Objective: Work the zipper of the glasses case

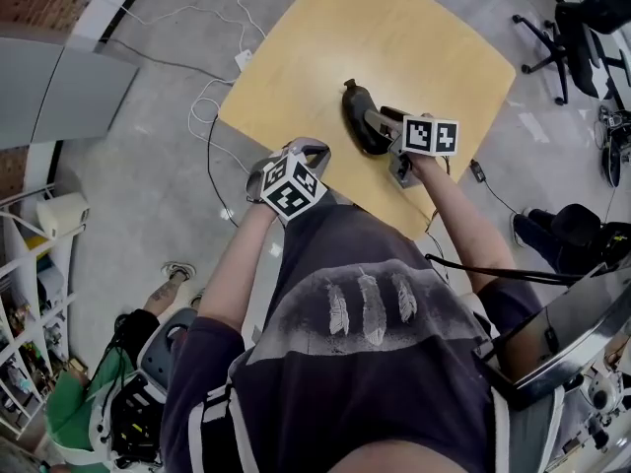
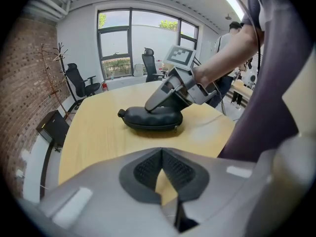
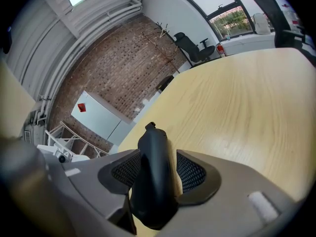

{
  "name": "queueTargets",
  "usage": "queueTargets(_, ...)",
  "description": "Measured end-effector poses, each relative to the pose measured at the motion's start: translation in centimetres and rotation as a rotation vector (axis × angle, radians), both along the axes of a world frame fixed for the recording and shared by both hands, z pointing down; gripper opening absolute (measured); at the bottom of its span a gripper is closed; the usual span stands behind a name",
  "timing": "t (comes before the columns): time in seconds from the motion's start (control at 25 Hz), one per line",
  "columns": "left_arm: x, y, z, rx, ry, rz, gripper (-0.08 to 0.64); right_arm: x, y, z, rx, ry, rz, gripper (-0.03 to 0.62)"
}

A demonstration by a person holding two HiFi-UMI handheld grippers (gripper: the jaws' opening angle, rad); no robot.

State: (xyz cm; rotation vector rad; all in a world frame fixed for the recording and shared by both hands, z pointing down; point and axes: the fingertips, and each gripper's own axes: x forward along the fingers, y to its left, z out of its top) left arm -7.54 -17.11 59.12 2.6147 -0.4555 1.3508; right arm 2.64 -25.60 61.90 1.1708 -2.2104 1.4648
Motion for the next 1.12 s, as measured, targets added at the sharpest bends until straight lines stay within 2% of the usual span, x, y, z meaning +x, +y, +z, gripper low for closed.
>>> queueTargets(0.12, -0.1, -0.2, -0.2, -0.011, 0.017, -0.009, 0.000, 0.5, -0.3, -0.1, 0.027, 0.051, -0.008, 0.227)
queueTargets(0.2, -0.2, -0.6, -0.7, -0.014, 0.044, -0.052, 0.000, 0.5, -0.5, -0.2, 0.043, 0.066, -0.015, 0.227)
queueTargets(0.52, -2.7, -4.9, -5.9, 0.105, 0.182, -0.353, 0.000, 1.4, -0.6, -3.7, 0.146, 0.019, 0.039, 0.211)
queueTargets(0.6, -3.3, -5.5, -7.5, 0.157, 0.188, -0.393, 0.000, 1.8, -0.6, -5.1, 0.178, -0.009, 0.058, 0.166)
queueTargets(0.68, -3.5, -5.4, -8.9, 0.201, 0.189, -0.418, 0.000, 2.2, -0.3, -6.5, 0.204, -0.052, 0.071, 0.078)
queueTargets(0.72, -3.2, -5.1, -9.5, 0.218, 0.191, -0.427, 0.000, 2.4, 0.1, -7.1, 0.216, -0.073, 0.067, 0.007)
queueTargets(0.92, -1.3, -3.2, -12.0, 0.276, 0.202, -0.474, 0.000, 2.9, 1.8, -9.6, 0.273, -0.160, -0.013, 0.002)
queueTargets(1.12, -0.4, -0.9, -13.3, 0.207, 0.263, -0.548, 0.000, 0.7, 3.3, -11.5, 0.289, -0.221, -0.143, 0.002)
